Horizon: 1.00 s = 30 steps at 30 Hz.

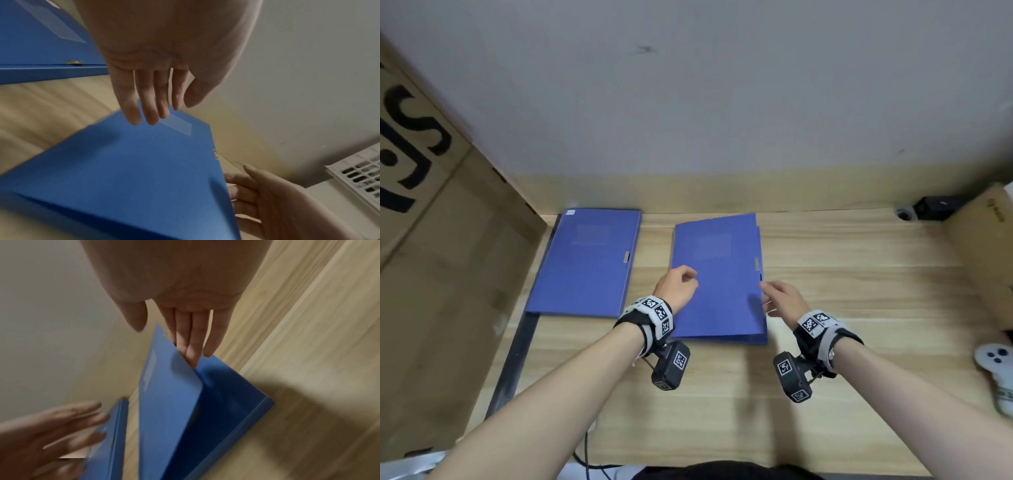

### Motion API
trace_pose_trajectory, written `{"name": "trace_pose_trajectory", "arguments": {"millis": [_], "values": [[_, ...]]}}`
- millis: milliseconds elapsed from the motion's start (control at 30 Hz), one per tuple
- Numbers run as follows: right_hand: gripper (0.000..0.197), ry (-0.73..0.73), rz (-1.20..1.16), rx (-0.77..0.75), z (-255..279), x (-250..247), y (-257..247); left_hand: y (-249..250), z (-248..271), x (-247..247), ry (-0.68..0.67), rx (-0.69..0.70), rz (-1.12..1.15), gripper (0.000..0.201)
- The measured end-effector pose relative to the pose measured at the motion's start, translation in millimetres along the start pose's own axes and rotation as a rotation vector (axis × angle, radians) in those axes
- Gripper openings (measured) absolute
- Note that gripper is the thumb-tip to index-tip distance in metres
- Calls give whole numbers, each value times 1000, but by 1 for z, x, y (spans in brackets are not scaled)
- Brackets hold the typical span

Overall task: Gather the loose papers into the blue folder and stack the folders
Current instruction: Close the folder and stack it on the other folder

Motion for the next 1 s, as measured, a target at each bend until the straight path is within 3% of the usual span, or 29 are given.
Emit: {"name": "trace_pose_trajectory", "arguments": {"millis": [167,267,433,567,700,833,1000], "values": [[16,61,248,-11,-20,-7,25,-41,-15,11,-32,-134,-103,35],[24,109,470,75,-31,-11,36,-57,-26,16,-38,-197,-141,47],[36,52,721,210,-41,-14,37,-75,-46,24,6,-252,-189,55],[38,46,723,261,-53,-19,35,-72,-54,23,53,-290,-207,49],[27,141,643,162,-70,-23,24,-73,-63,27,35,-311,-126,47],[38,196,545,116,-85,-19,21,-76,-71,32,28,-332,-18,51],[20,207,502,111,-96,-18,32,-81,-76,38,70,-403,50,54]]}}
Point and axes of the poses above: each hand's wrist, its own z-axis away from the middle knuckle, its own x-axis out of the palm, y = z × x, the point moved 3 cm from there along -z, towards the middle knuckle, and after that the axes turned 9 degrees about -z, right-handed, at the moved point
